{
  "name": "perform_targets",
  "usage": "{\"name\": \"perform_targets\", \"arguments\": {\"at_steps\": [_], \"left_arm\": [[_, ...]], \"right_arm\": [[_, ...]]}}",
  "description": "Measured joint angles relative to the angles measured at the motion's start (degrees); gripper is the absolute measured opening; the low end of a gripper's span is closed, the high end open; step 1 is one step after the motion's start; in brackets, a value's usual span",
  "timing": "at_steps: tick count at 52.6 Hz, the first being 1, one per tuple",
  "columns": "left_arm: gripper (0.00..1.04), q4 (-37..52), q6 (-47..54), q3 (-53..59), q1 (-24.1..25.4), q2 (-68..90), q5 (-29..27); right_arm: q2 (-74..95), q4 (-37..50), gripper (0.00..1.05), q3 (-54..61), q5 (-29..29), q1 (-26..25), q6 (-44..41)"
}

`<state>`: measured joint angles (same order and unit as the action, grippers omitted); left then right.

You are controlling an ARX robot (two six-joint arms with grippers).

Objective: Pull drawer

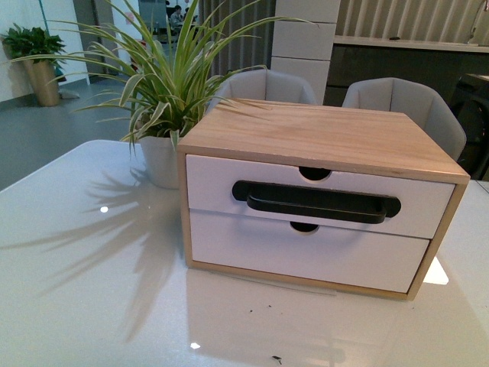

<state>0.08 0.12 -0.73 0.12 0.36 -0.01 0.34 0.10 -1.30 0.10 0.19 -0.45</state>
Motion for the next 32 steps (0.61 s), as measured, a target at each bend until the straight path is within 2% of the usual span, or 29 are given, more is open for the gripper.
{"name": "perform_targets", "arguments": {"at_steps": [32], "left_arm": [[0.97,0.00,0.02,0.00,0.00,0.00,0.00]], "right_arm": [[0.00,0.00,0.96,0.00,0.02,0.00,0.00]]}}
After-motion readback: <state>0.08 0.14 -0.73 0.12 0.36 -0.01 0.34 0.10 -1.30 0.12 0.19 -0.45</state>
